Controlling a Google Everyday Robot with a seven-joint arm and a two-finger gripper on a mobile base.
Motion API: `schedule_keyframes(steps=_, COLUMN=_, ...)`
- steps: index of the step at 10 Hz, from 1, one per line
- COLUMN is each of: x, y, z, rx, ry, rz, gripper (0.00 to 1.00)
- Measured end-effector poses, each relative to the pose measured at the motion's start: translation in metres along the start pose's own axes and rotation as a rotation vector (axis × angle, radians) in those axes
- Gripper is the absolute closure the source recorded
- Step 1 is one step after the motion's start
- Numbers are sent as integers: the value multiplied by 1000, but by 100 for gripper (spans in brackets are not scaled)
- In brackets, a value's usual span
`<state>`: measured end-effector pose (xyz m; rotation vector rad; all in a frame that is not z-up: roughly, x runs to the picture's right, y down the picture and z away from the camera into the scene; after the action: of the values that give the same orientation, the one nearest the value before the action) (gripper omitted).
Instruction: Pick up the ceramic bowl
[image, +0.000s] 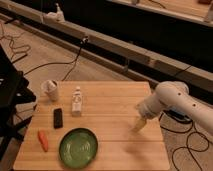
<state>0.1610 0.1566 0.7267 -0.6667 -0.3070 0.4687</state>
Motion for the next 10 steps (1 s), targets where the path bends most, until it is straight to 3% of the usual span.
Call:
schedule_keyframes(steps=2, x=2, y=-3, z=-4, rx=1, ry=14, rz=-4, gripper=20)
schedule_keyframes(steps=4, x=1, y=-8, z=-11, rx=-8, ry=76, rz=-56, gripper=20)
schedule_keyframes(steps=6, x=-12, y=-2, z=-4, rx=-46, ry=120, rz=-124, gripper=20)
schedule_keyframes(steps=8, x=-44, y=11, z=18, rx=-98, ry=110, rz=-200, gripper=20)
schedule_keyframes(steps=10, x=-80, y=21, z=41, rx=-121, ry=53, rz=-249, gripper=20)
